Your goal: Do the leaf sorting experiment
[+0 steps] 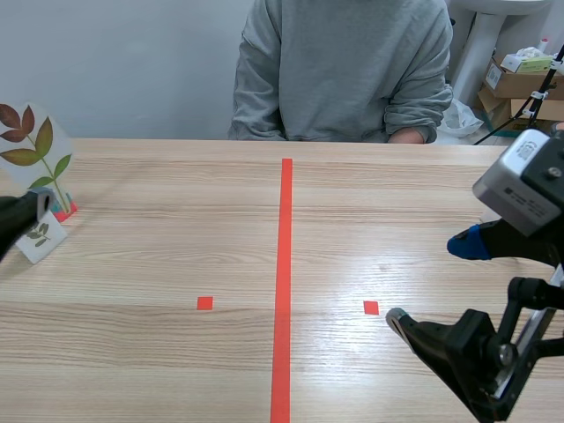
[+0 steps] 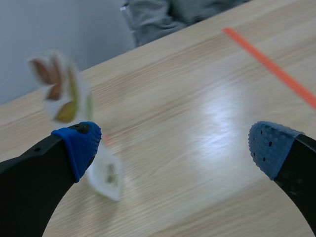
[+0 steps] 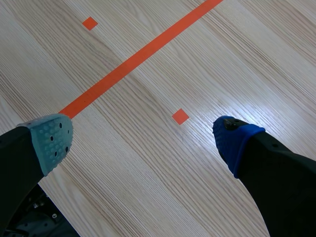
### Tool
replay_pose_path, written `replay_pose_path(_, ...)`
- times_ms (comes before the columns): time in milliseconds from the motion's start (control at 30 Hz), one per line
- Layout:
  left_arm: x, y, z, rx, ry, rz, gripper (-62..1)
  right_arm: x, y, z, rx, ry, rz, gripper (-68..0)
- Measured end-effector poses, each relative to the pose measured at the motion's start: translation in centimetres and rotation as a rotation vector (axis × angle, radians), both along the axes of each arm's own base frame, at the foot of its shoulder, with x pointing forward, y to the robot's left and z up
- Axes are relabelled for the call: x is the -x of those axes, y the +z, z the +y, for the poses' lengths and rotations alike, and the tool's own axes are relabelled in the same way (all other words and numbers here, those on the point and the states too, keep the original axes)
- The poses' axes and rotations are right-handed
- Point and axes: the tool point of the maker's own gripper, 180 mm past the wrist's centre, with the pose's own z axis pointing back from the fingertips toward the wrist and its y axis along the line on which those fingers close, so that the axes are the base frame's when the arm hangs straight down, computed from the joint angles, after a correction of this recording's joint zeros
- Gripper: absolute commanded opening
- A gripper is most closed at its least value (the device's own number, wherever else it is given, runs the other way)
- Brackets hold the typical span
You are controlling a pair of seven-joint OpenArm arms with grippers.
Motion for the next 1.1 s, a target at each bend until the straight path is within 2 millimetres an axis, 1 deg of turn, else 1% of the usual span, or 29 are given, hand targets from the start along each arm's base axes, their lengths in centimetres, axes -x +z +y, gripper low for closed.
replay_pose_path(67,1.8,0.6,-2.4,0.009,-0.048,0.001,1.4,0.0,0.0,0.0,0.000,0.000,0.000,-9.7)
replay_pose_path(167,3.8,1.1,-4.5,0.039,-0.064,0.013,1.2,-0.1,0.1,0.1,-0.007,0.001,-0.007,-9.7)
replay_pose_path(267,5.3,0.9,-5.4,0.062,-0.051,0.043,-10.2,-0.1,0.2,0.1,-0.010,0.001,-0.010,-9.7)
replay_pose_path(300,5.8,0.6,-5.7,0.066,-0.056,0.059,-12.8,-0.1,0.3,0.1,-0.013,0.002,-0.012,-9.7)
replay_pose_path(400,7.1,-0.4,-6.7,0.073,-0.081,0.120,-13.4,-0.2,0.4,0.2,-0.019,0.002,-0.018,-9.7)
replay_pose_path(500,7.9,-1.3,-7.7,0.085,-0.103,0.165,-13.3,-0.1,0.4,0.2,-0.018,0.002,-0.017,-9.7)
replay_pose_path(700,9.5,-2.1,-11.4,0.120,-0.239,0.225,-13.3,-0.2,0.4,0.1,-0.018,-0.003,-0.018,-9.7)
replay_pose_path(800,9.6,-1.9,-12.0,0.129,-0.259,0.218,-13.2,-0.2,0.4,0.1,-0.018,-0.002,-0.018,-9.7)
replay_pose_path(1000,8.2,-0.7,-11.8,0.147,-0.227,0.152,-13.2,-0.2,0.4,0.1,-0.018,-0.002,-0.018,-9.7)
replay_pose_path(1100,8.1,-0.7,-11.8,0.153,-0.220,0.148,-13.2,-0.2,0.4,0.1,-0.018,-0.002,-0.018,-9.7)
